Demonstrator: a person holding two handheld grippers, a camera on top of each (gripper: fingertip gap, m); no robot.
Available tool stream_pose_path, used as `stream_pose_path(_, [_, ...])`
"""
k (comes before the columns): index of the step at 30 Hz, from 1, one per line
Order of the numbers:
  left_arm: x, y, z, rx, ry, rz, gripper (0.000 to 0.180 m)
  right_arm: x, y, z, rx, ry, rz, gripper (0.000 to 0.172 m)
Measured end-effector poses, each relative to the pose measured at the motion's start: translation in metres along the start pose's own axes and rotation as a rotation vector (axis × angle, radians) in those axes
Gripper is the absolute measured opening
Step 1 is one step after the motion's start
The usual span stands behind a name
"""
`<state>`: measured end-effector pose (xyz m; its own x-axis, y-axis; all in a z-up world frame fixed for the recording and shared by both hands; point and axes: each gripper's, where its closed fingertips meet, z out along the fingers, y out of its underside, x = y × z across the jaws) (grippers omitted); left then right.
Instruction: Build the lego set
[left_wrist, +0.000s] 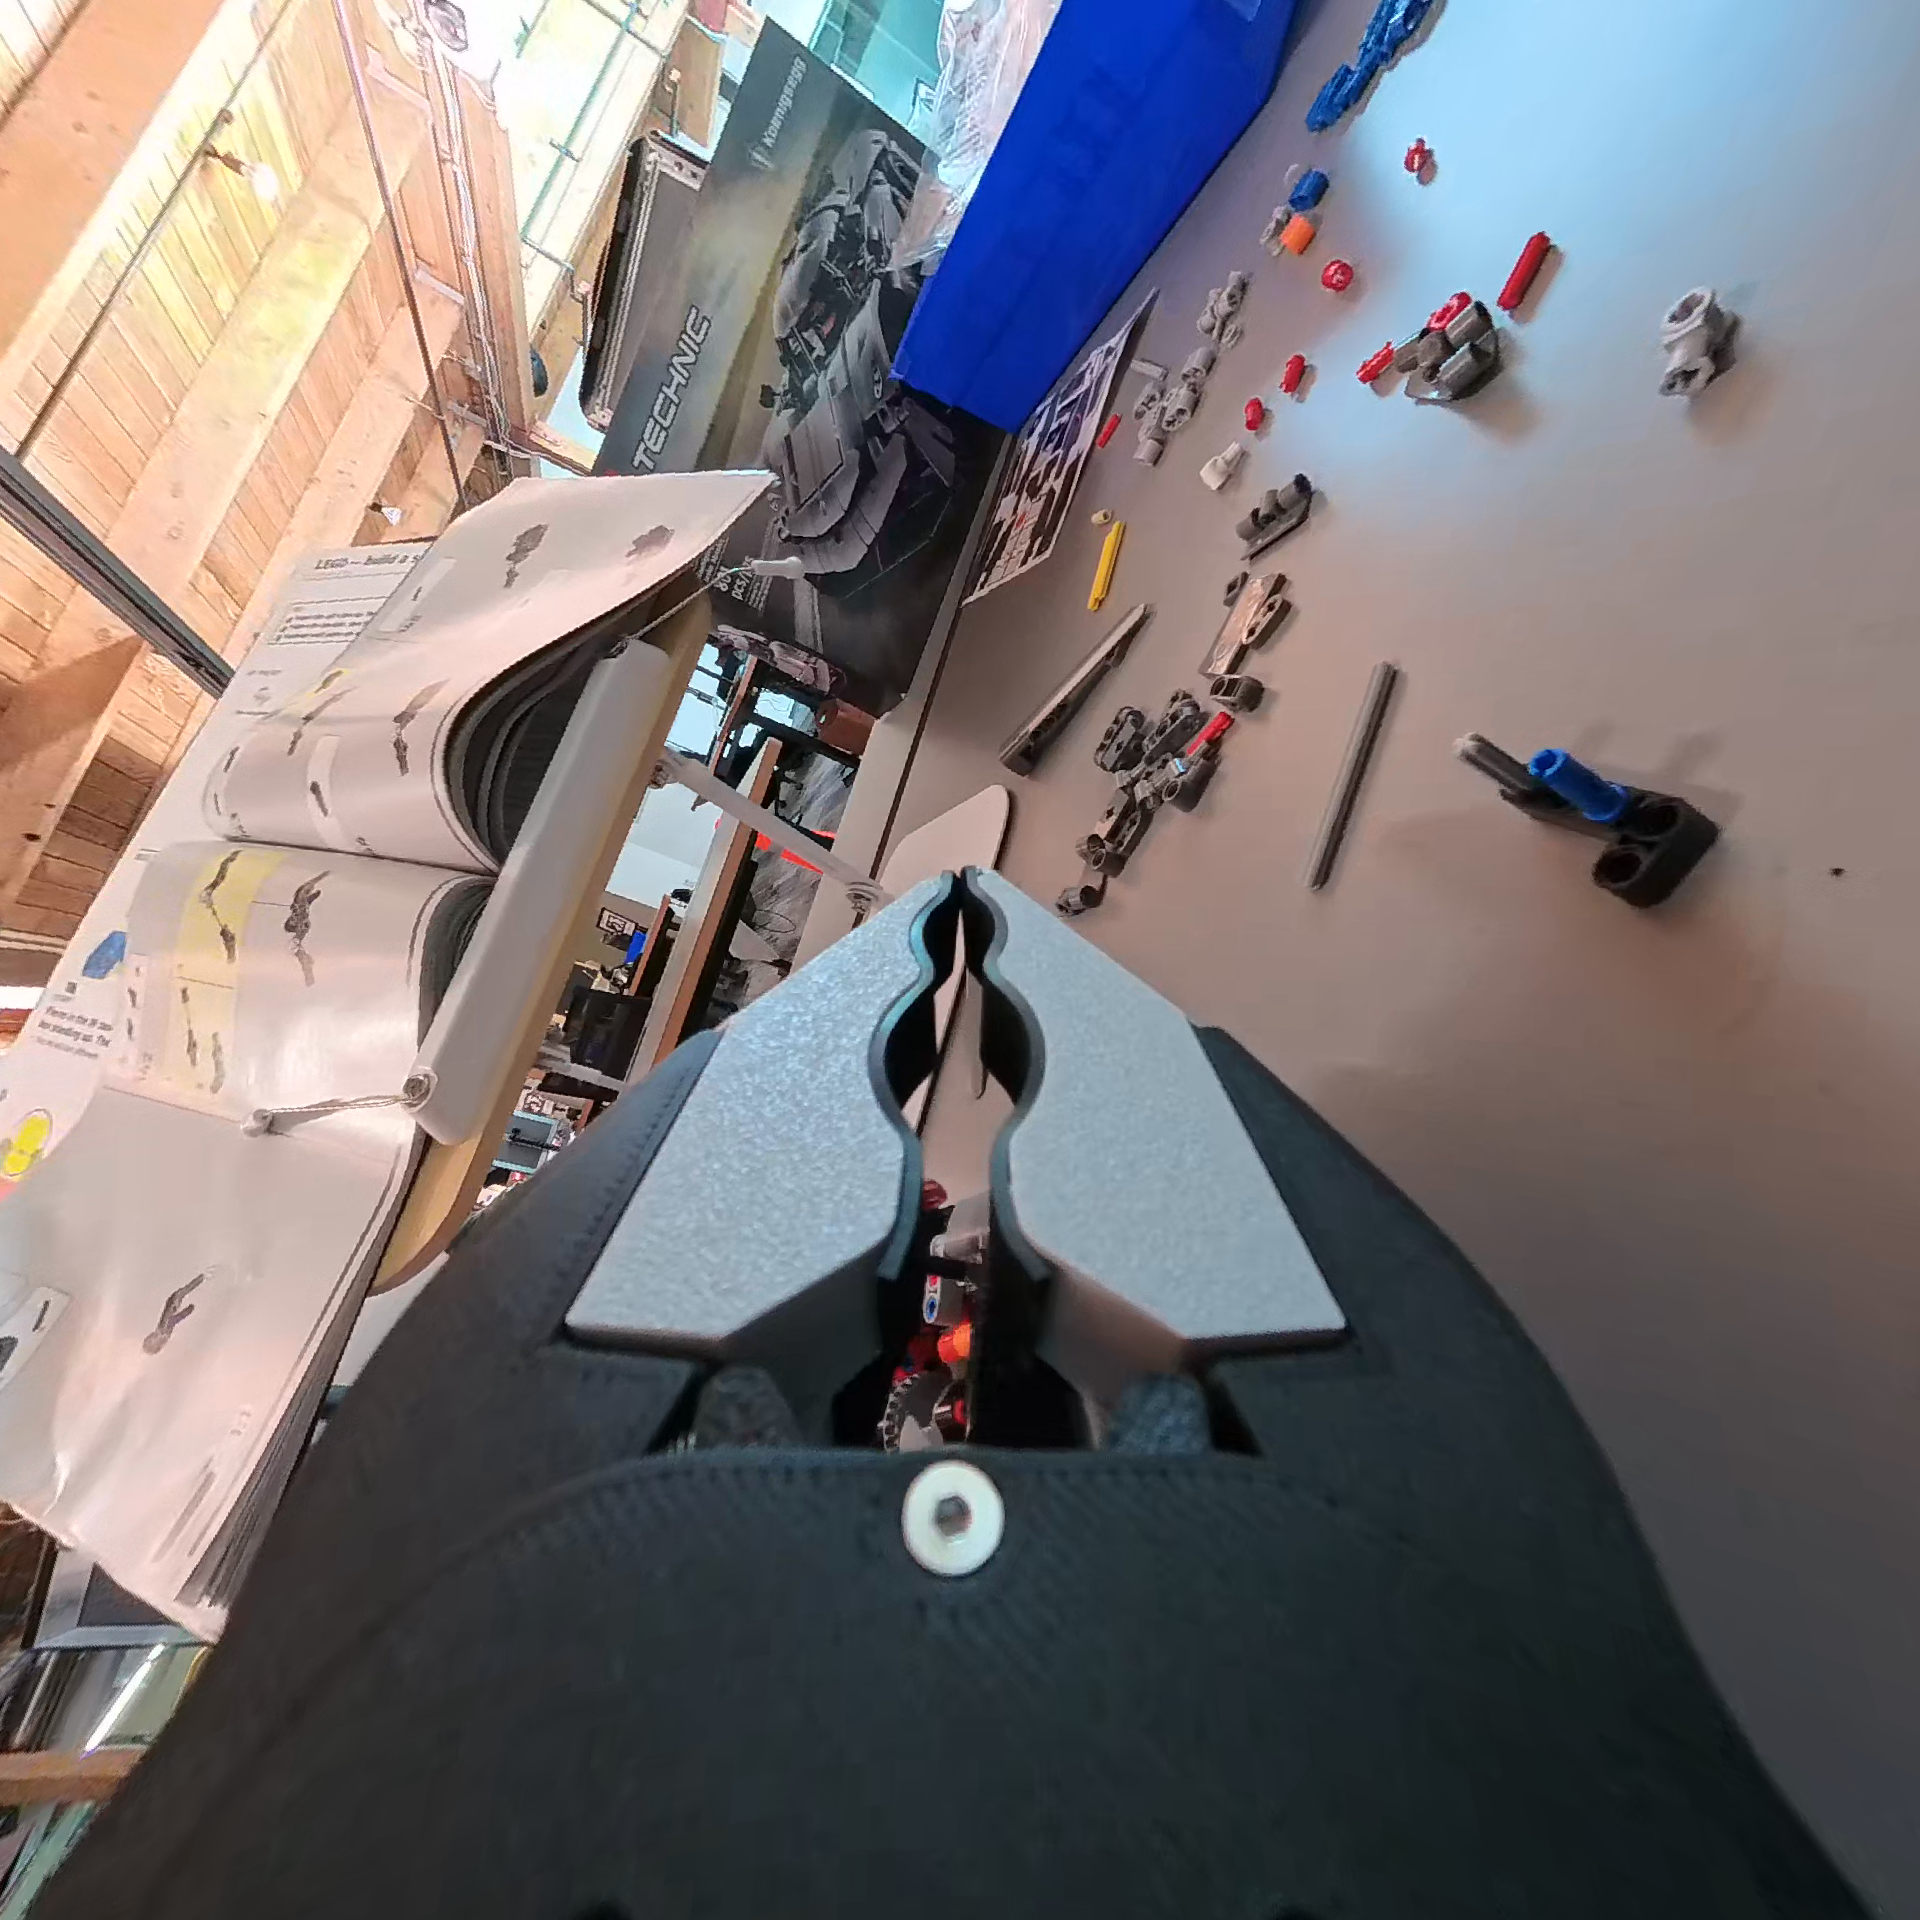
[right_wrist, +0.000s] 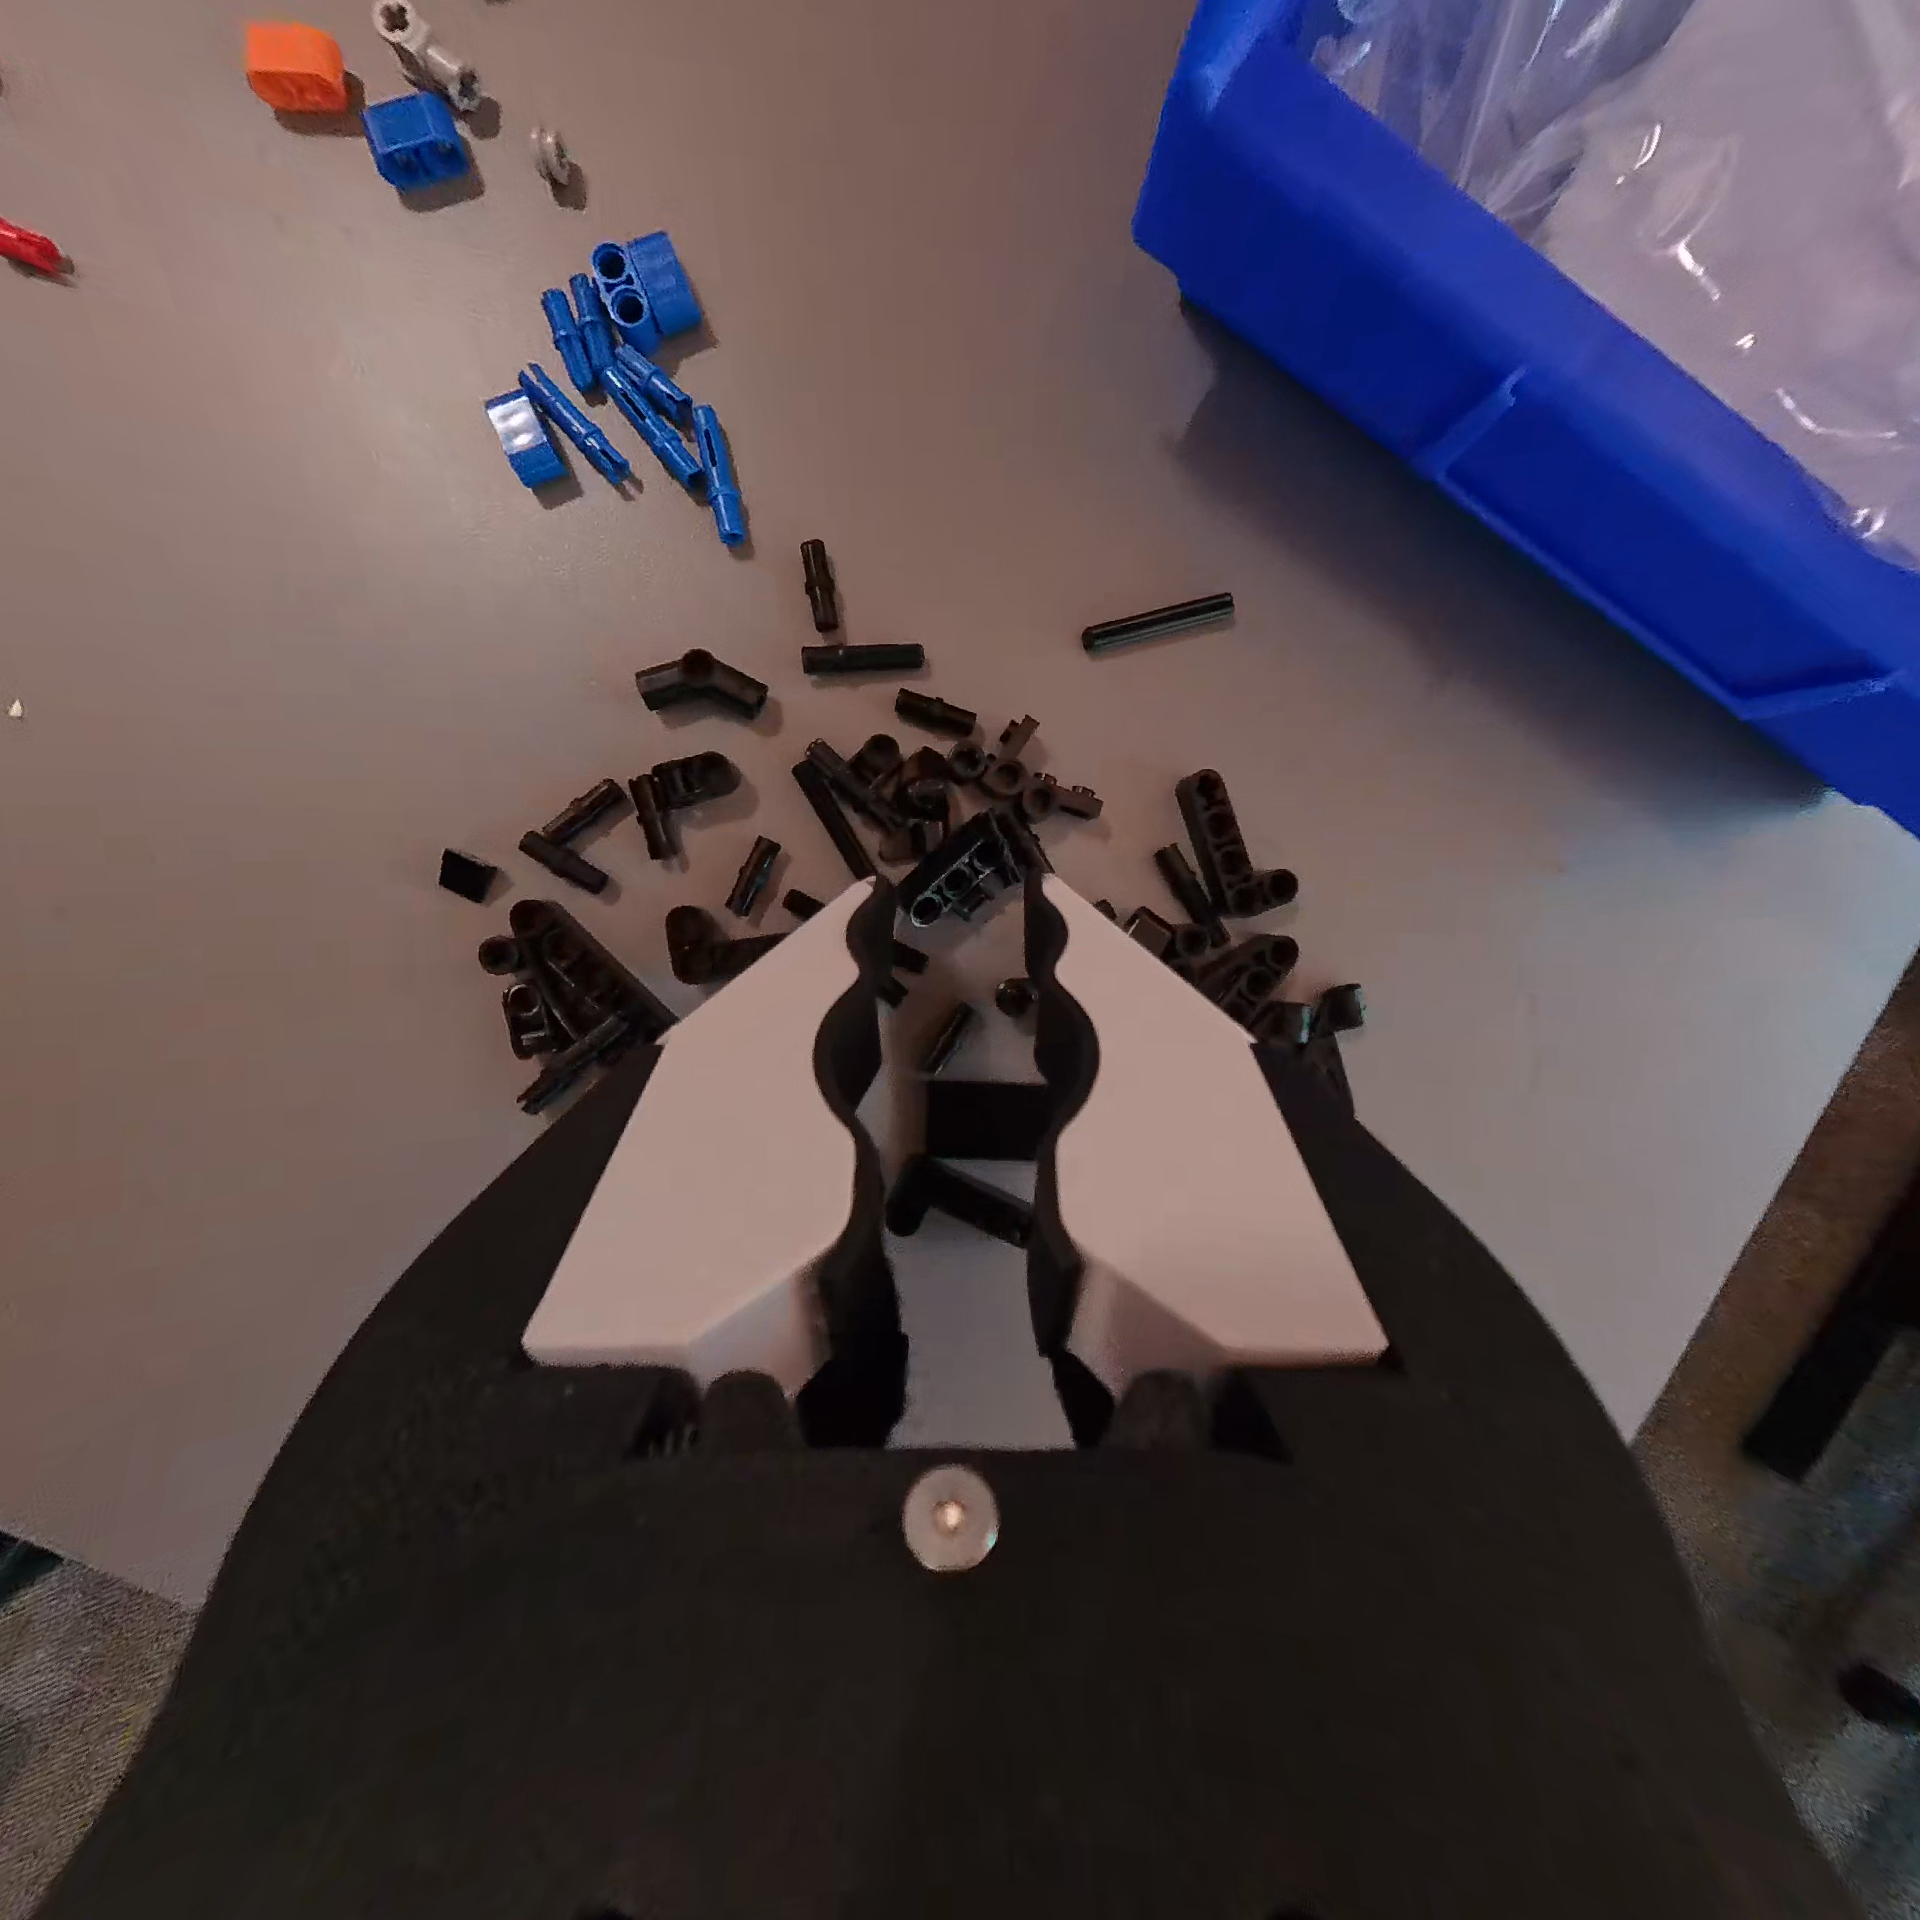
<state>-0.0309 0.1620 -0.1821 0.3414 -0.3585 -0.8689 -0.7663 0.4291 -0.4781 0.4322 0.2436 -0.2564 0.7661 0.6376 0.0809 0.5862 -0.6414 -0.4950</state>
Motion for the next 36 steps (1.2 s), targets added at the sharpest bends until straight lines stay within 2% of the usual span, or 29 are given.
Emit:
stream_pose_path(8, [0.0,0.0,0.0,0.005,0.008,-0.007,0.0,0.0,0.002,0.011,-0.002,-0.038,0.051,0.014])
stream_pose_path(15, [-0.002,0.001,0.0,0.004,0.003,-0.01,0.0,0.0,-0.005,-0.003,0.022,-0.014,-0.003,0.013])
stream_pose_path(20, [-0.002,0.0,0.002,0.002,0.004,-0.008,0.0,-0.041,-0.028,-0.016,0.063,-0.077,-0.158,0.013])
stream_pose_path(26, [0.004,-0.001,0.002,0.004,0.021,0.002,0.0,-0.093,-0.043,0.0,0.004,-0.163,-0.322,0.013])
stream_pose_path(31, [0.005,-0.003,0.001,0.014,0.027,0.001,0.0,-0.098,-0.031,0.02,-0.099,-0.178,-0.36,0.014])
stream_pose_path(36, [0.006,-0.005,0.0,0.033,0.043,-0.028,0.0,-0.101,-0.033,0.009,-0.104,-0.182,-0.363,0.03])
